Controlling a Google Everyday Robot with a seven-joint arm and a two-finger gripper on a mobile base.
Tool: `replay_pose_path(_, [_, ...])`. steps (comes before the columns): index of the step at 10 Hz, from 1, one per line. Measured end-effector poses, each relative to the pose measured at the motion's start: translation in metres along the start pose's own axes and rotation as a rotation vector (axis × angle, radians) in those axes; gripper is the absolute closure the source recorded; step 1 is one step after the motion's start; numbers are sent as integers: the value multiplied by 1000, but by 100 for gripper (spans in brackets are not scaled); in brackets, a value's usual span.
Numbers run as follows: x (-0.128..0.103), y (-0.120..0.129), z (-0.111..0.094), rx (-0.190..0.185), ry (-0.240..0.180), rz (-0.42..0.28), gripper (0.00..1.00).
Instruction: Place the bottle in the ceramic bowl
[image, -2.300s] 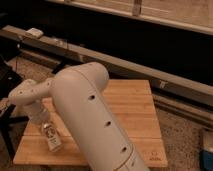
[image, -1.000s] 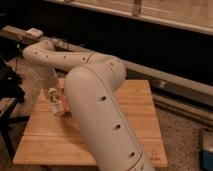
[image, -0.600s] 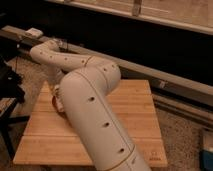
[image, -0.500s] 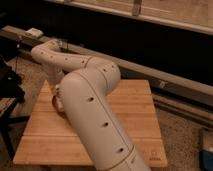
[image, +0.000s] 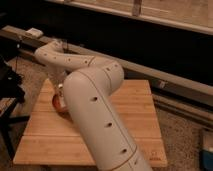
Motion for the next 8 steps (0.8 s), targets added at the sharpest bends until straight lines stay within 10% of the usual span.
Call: replay_pose_path(8, [3, -10, -3, -22, -63, 24, 20])
